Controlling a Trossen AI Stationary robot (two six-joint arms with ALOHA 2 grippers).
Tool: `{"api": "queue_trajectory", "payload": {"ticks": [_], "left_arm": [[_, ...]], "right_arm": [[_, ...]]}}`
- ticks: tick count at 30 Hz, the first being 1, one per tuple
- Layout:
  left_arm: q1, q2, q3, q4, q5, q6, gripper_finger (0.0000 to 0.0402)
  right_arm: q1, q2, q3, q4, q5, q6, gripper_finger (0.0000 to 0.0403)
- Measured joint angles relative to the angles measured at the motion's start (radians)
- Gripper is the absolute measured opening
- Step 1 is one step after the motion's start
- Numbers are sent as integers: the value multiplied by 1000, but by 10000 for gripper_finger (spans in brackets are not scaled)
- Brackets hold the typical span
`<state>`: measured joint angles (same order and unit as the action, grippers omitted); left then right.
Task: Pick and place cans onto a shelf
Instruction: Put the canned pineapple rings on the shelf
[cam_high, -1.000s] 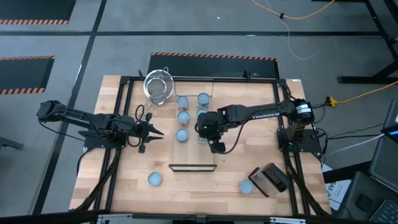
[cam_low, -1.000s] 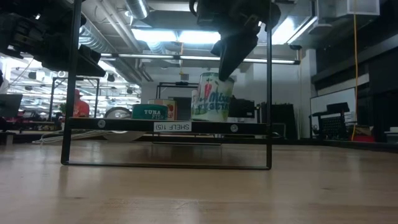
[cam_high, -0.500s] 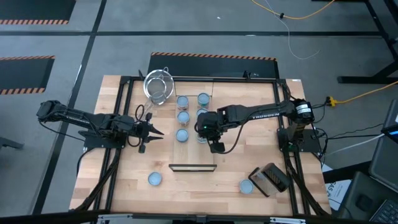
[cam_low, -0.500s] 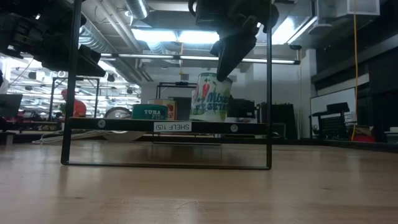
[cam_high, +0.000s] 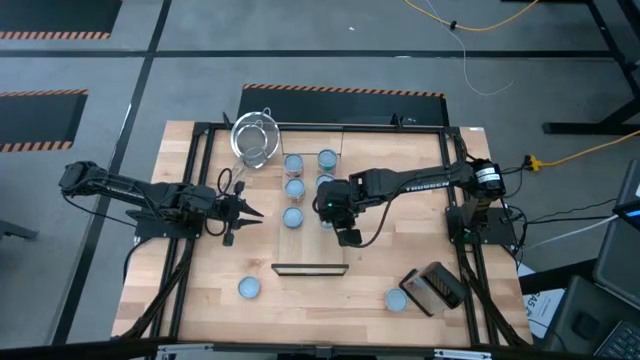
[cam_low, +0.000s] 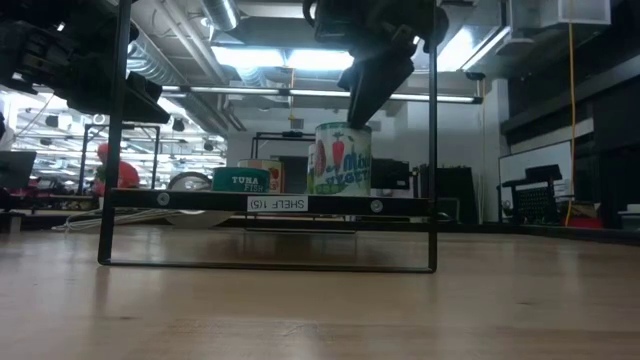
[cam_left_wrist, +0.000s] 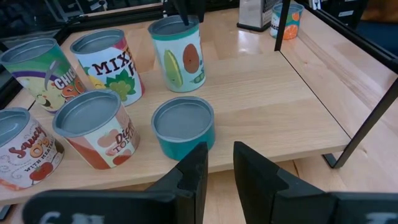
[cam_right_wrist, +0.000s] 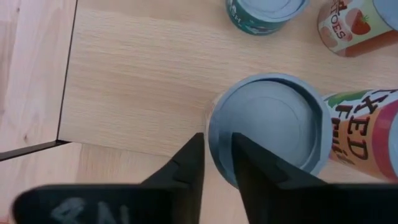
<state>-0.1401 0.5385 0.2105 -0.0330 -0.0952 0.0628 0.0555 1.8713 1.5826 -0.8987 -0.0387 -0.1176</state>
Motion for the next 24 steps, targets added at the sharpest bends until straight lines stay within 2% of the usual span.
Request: {"api": "queue_trajectory", "payload": {"ticks": [5,17,24], "left_arm": [[0,0,0,0,0,0,70],[0,0,0,0,21,-14,70],[0,0,0,3,89,-166,70]], "right_arm": [[0,0,0,21,0,3,105],[3,-22,32,28,1,3,105],[35,-135,48,-61,3,21,105]]}}
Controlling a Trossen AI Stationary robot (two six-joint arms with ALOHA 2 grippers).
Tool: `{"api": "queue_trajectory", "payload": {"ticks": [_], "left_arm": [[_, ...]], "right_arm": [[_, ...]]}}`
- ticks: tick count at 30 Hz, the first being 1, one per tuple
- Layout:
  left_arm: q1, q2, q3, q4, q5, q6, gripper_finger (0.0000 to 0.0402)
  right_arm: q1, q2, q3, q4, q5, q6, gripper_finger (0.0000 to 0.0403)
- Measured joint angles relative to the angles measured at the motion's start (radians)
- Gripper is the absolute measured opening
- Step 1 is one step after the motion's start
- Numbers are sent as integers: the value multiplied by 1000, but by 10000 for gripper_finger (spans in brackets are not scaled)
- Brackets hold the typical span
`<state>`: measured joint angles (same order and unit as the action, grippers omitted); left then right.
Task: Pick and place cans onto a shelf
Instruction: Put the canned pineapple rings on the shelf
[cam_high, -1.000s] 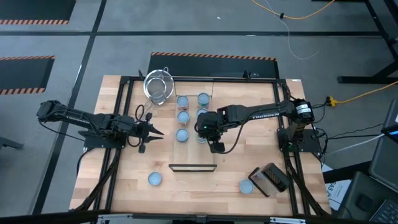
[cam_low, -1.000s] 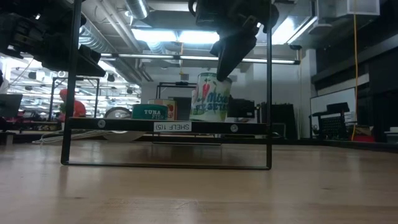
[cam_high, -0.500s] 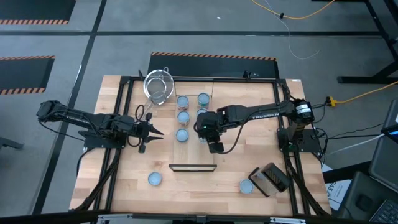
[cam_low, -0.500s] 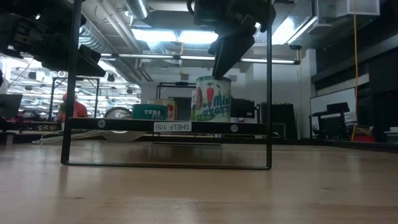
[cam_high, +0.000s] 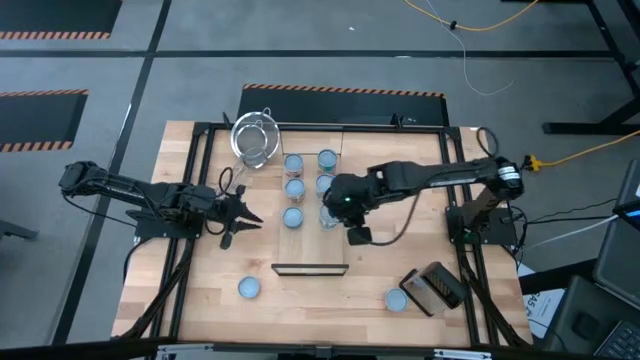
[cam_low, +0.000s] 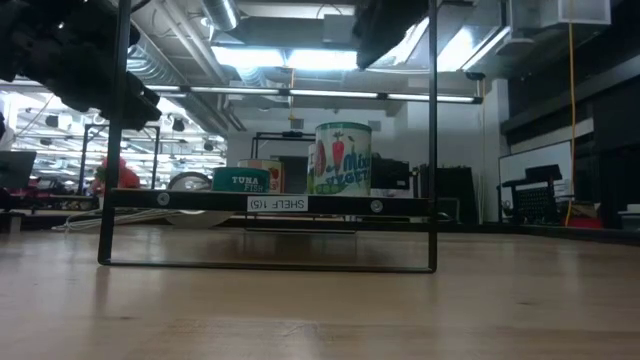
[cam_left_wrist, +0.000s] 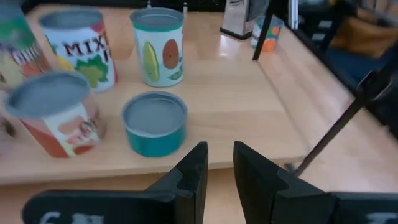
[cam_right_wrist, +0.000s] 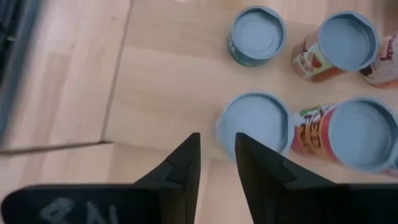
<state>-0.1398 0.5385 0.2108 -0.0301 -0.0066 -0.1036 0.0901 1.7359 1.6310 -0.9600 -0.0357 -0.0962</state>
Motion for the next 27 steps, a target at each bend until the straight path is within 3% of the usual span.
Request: {"api": "queue_trajectory", "payload": {"ticks": [4,10,20,27], "left_arm": [[0,0,0,37,2,-187,70],[0,0,0,129,10,-312,70],[-83,8,1,394,23,-277,70],[-209,79,104,393,-39,-253,69]], "right_arm": [[30,-62,-16,-42,8,38,106],[83,-148,-135,-45,65,105,106],[145,-313,-368,19,69,306,106],[153,-371,-469,48,70,405,106]]}}
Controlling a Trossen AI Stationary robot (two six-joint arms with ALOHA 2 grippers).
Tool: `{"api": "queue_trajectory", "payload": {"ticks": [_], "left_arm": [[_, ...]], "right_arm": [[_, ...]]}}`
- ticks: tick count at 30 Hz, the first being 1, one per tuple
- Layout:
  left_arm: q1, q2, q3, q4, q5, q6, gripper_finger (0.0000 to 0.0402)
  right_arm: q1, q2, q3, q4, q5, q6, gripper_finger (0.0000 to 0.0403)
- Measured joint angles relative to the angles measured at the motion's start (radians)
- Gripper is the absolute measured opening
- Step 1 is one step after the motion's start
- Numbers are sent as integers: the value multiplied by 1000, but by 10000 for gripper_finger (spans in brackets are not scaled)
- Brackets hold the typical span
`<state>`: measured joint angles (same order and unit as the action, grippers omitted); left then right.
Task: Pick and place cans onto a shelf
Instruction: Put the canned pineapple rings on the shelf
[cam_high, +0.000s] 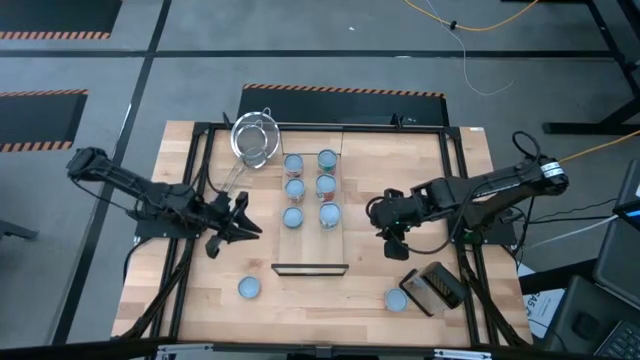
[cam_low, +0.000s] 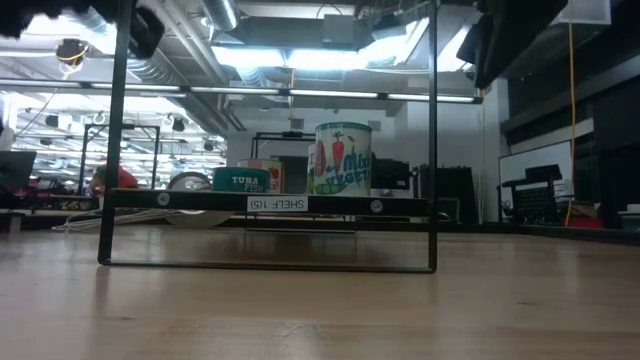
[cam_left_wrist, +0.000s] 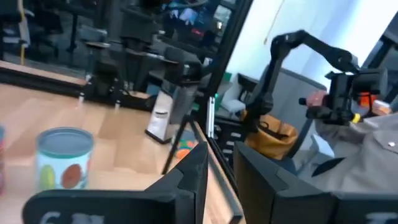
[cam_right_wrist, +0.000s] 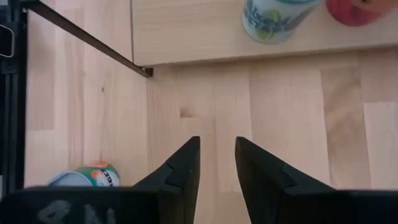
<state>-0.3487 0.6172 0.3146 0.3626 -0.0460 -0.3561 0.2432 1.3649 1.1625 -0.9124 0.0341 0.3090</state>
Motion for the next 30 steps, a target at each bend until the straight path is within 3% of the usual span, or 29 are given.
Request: {"api": "queue_trajectory", "payload": {"ticks": [7,18,30], "left_arm": [[-156,194,219,-247,-109,-43,69],[-423,591,547,-625,-128,-249,69],[-528,894,668,-849,-154,-350,69]], "right_arm": [[0,2,-27,19,2,5,106],[0,2,-27,60,-1,6,106],[0,2,-27,60,-1,0,106]]}}
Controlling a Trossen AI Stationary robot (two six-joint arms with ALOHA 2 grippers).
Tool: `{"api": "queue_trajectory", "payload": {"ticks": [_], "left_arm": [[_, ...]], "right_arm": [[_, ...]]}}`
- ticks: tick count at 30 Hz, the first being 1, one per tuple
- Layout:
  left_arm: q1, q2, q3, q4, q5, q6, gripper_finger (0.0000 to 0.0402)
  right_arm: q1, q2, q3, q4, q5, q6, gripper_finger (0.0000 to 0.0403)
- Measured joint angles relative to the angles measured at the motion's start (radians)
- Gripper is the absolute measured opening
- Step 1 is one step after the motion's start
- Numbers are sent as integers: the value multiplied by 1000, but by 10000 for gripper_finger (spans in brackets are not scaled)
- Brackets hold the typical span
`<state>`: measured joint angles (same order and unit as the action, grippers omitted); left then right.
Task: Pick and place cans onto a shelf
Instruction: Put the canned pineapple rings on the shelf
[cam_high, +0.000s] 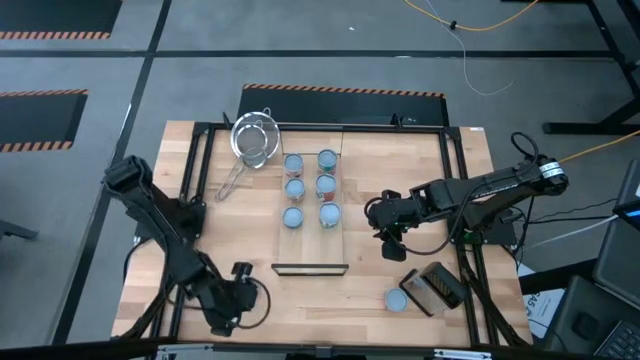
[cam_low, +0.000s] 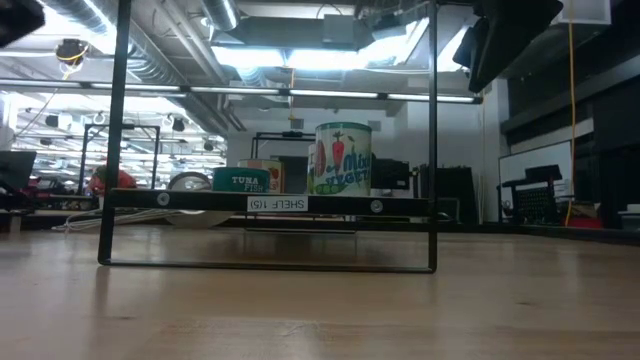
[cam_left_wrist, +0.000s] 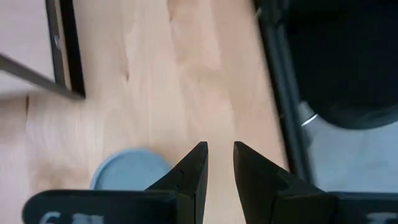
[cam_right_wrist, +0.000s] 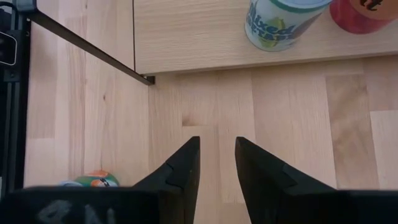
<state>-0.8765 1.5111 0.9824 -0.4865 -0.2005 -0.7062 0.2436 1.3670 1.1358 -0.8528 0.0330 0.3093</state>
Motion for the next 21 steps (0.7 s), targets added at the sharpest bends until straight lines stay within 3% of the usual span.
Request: {"api": "queue_trajectory", "payload": {"ticks": [11,21], "left_arm": [[-1,92,1,-142,-18,-94,69],[-20,141,2,-145,-16,-124,69]], "right_arm": [[0,0,0,0,0,-1,106],[0,0,0,0,0,0,106]]}}
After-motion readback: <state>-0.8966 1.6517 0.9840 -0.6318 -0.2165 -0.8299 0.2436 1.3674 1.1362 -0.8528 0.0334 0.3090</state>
